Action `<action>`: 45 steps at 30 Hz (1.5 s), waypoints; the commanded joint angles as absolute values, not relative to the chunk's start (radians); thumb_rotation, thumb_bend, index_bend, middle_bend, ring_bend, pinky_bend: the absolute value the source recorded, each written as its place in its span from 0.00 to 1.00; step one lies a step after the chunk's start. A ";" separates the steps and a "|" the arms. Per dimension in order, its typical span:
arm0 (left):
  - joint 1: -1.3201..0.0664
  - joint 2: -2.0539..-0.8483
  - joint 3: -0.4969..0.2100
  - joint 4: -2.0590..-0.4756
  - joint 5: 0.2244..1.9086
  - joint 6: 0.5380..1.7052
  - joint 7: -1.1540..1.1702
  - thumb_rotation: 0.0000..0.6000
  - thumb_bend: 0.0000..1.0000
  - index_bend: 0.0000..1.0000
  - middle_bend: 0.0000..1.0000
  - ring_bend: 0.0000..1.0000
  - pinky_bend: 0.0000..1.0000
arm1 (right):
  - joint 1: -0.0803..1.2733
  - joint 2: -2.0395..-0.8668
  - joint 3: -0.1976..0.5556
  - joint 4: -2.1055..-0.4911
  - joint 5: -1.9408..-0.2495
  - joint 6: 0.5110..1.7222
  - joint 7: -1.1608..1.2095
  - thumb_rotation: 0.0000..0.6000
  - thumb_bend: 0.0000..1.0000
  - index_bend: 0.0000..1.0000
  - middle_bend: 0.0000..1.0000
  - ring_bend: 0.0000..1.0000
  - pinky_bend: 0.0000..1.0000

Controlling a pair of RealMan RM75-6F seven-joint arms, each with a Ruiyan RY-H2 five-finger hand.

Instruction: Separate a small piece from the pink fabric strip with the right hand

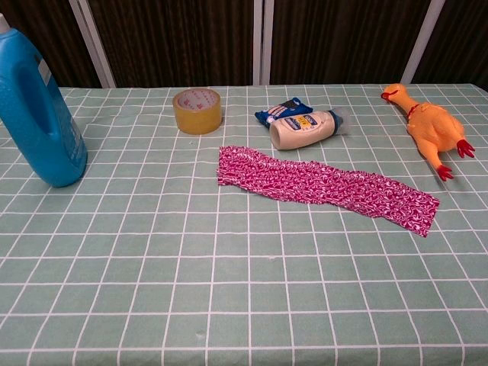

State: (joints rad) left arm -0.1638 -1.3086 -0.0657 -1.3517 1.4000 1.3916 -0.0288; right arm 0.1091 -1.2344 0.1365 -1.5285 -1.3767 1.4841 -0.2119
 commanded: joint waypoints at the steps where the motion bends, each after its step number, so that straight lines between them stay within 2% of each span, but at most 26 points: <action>1: -0.163 -1.308 -0.067 -1.359 1.397 1.389 -0.027 0.71 0.13 0.14 0.11 0.04 0.09 | 0.115 -1.219 0.134 -1.547 -1.365 1.459 -0.225 1.00 0.17 0.00 0.00 0.00 0.00; 31: -0.161 -1.315 -0.074 -1.347 1.414 1.394 -0.082 0.73 0.13 0.14 0.11 0.02 0.09 | 0.094 -1.235 0.107 -1.519 -1.361 1.455 -0.209 1.00 0.18 0.00 0.00 0.00 0.00; 36: -0.159 -1.327 -0.081 -1.327 1.411 1.400 -0.100 0.74 0.14 0.14 0.11 0.02 0.09 | 0.088 -1.238 0.108 -1.525 -1.354 1.461 -0.217 1.00 0.20 0.00 0.00 0.00 0.00; 38: -0.158 -1.330 -0.082 -1.320 1.411 1.401 -0.110 0.74 0.13 0.14 0.11 0.02 0.09 | 0.088 -1.235 0.106 -1.530 -1.354 1.458 -0.226 1.00 0.27 0.00 0.00 0.00 0.00; 40: -0.157 -1.333 -0.080 -1.314 1.412 1.400 -0.117 0.74 0.13 0.14 0.11 0.02 0.09 | 0.090 -1.232 0.102 -1.533 -1.360 1.455 -0.234 1.00 0.39 0.00 0.00 0.00 0.00; 41: -0.157 -1.334 -0.079 -1.311 1.412 1.398 -0.120 0.74 0.13 0.14 0.11 0.02 0.09 | 0.091 -1.233 0.101 -1.533 -1.364 1.454 -0.235 1.00 0.50 0.00 0.00 0.00 0.00; 42: -0.156 -1.335 -0.078 -1.308 1.412 1.396 -0.123 0.74 0.13 0.14 0.11 0.02 0.09 | 0.092 -1.238 0.101 -1.530 -1.371 1.458 -0.233 1.00 0.68 0.00 0.00 0.00 0.00; 43: -0.157 -1.336 -0.077 -1.306 1.413 1.394 -0.126 0.74 0.13 0.14 0.11 0.02 0.09 | 0.093 -1.243 0.101 -1.526 -1.378 1.463 -0.229 1.00 0.76 0.00 0.00 0.00 0.00; 44: -0.157 -1.337 -0.077 -1.305 1.413 1.392 -0.128 0.74 0.13 0.14 0.11 0.02 0.09 | 0.093 -1.248 0.102 -1.520 -1.384 1.469 -0.226 1.00 0.89 0.00 0.02 0.00 0.01; 45: -0.157 -1.338 -0.076 -1.303 1.414 1.391 -0.129 0.73 0.13 0.14 0.11 0.02 0.09 | 0.093 -1.255 0.104 -1.512 -1.390 1.480 -0.228 1.00 0.96 0.00 0.04 0.02 0.05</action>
